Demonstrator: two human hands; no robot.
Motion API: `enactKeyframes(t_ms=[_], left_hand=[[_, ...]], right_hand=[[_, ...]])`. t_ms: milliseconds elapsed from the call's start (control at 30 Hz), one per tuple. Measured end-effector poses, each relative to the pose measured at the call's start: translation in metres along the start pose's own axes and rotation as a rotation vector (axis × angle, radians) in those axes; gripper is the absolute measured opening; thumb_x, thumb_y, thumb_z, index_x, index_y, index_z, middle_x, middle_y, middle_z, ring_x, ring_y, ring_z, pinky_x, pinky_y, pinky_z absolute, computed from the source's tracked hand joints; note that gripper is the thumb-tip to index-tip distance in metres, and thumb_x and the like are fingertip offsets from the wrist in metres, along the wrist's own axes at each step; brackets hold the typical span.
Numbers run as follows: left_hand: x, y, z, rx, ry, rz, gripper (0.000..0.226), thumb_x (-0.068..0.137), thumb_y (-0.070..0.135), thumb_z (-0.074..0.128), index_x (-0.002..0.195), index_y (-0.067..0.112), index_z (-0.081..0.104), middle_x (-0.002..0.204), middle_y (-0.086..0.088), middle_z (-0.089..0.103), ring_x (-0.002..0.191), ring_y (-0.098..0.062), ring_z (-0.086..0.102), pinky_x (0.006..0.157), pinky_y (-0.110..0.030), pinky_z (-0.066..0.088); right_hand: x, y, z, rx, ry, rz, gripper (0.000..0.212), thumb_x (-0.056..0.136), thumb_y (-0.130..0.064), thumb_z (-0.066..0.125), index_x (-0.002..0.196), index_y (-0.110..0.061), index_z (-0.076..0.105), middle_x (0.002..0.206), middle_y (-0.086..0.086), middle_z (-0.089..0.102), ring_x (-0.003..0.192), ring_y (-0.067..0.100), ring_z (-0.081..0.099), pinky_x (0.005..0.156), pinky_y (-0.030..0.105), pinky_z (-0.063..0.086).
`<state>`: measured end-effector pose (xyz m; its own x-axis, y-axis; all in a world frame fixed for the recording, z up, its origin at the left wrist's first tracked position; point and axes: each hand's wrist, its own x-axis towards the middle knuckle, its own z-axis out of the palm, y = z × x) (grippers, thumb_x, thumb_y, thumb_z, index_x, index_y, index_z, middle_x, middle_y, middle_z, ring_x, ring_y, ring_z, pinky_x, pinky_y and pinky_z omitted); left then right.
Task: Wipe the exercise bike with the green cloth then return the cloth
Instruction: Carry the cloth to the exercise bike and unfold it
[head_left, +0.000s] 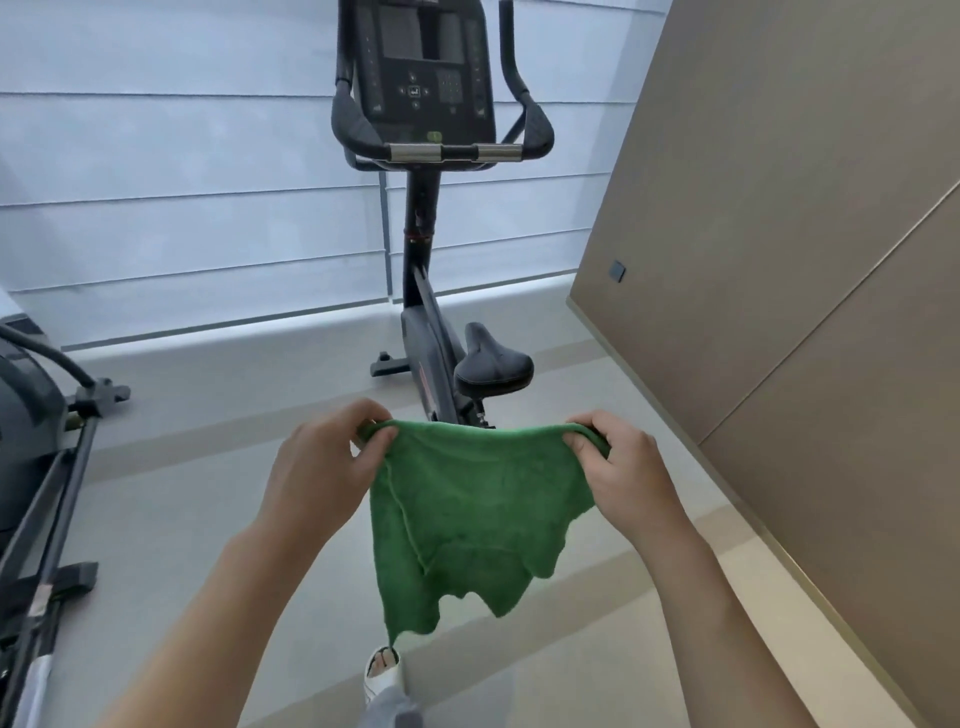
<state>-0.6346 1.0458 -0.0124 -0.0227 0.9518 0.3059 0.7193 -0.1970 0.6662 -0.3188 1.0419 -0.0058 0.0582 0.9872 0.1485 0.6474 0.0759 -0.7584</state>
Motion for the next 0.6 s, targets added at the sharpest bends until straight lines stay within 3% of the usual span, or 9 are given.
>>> enactKeyframes(t_ms=[100, 167, 300, 400, 500, 600], left_hand=[[0.038, -0.011, 0.01, -0.058, -0.091, -0.036, 0.009, 0.095, 0.028, 0.072, 0.091, 0.033, 0.066, 0.073, 0.014, 0.068, 0.068, -0.008, 0.064, 0.064, -0.033, 0.055], [0.061, -0.013, 0.019, -0.147, -0.141, -0.03, 0.012, 0.094, 0.027, 0.073, 0.088, 0.034, 0.066, 0.072, 0.013, 0.068, 0.066, -0.011, 0.064, 0.06, -0.024, 0.052], [0.106, -0.013, 0.035, -0.285, -0.229, 0.015, 0.011, 0.094, 0.027, 0.073, 0.089, 0.035, 0.067, 0.08, 0.017, 0.071, 0.07, -0.008, 0.068, 0.062, -0.017, 0.051], [0.134, -0.014, 0.043, -0.32, -0.251, 0.078, 0.01, 0.094, 0.024, 0.072, 0.091, 0.034, 0.069, 0.082, 0.016, 0.071, 0.075, -0.007, 0.068, 0.065, -0.018, 0.052], [0.151, -0.016, 0.048, -0.392, -0.272, 0.11, 0.011, 0.093, 0.02, 0.075, 0.093, 0.031, 0.074, 0.082, 0.016, 0.072, 0.076, -0.009, 0.069, 0.067, -0.016, 0.052], [0.166, -0.023, 0.055, -0.434, -0.285, 0.14, 0.012, 0.092, 0.018, 0.077, 0.092, 0.03, 0.076, 0.084, 0.019, 0.073, 0.078, -0.008, 0.07, 0.069, -0.01, 0.05]], right_hand=[[0.036, -0.01, 0.01, -0.002, 0.007, 0.027, 0.015, 0.102, -0.018, 0.065, 0.095, -0.03, 0.071, 0.087, -0.017, 0.071, 0.086, 0.005, 0.065, 0.067, 0.02, 0.052], [0.056, -0.02, 0.022, 0.022, -0.02, 0.022, 0.02, 0.101, -0.016, 0.065, 0.099, -0.035, 0.07, 0.09, -0.015, 0.072, 0.087, 0.006, 0.066, 0.069, 0.019, 0.053], [0.089, -0.04, 0.059, 0.072, -0.176, -0.012, 0.038, 0.101, -0.015, 0.065, 0.122, -0.047, 0.064, 0.088, -0.006, 0.066, 0.076, 0.01, 0.062, 0.068, 0.019, 0.051], [0.107, -0.047, 0.079, 0.065, -0.226, -0.018, 0.049, 0.101, -0.016, 0.065, 0.136, -0.049, 0.058, 0.091, -0.014, 0.066, 0.083, 0.008, 0.063, 0.074, 0.014, 0.049], [0.124, -0.052, 0.09, 0.036, -0.253, 0.009, 0.046, 0.101, -0.022, 0.064, 0.134, -0.053, 0.06, 0.094, -0.017, 0.068, 0.09, 0.006, 0.066, 0.079, 0.024, 0.056], [0.14, -0.052, 0.097, 0.063, -0.255, 0.015, 0.034, 0.101, -0.022, 0.062, 0.124, -0.046, 0.07, 0.101, -0.019, 0.076, 0.1, 0.005, 0.071, 0.087, 0.028, 0.058]])
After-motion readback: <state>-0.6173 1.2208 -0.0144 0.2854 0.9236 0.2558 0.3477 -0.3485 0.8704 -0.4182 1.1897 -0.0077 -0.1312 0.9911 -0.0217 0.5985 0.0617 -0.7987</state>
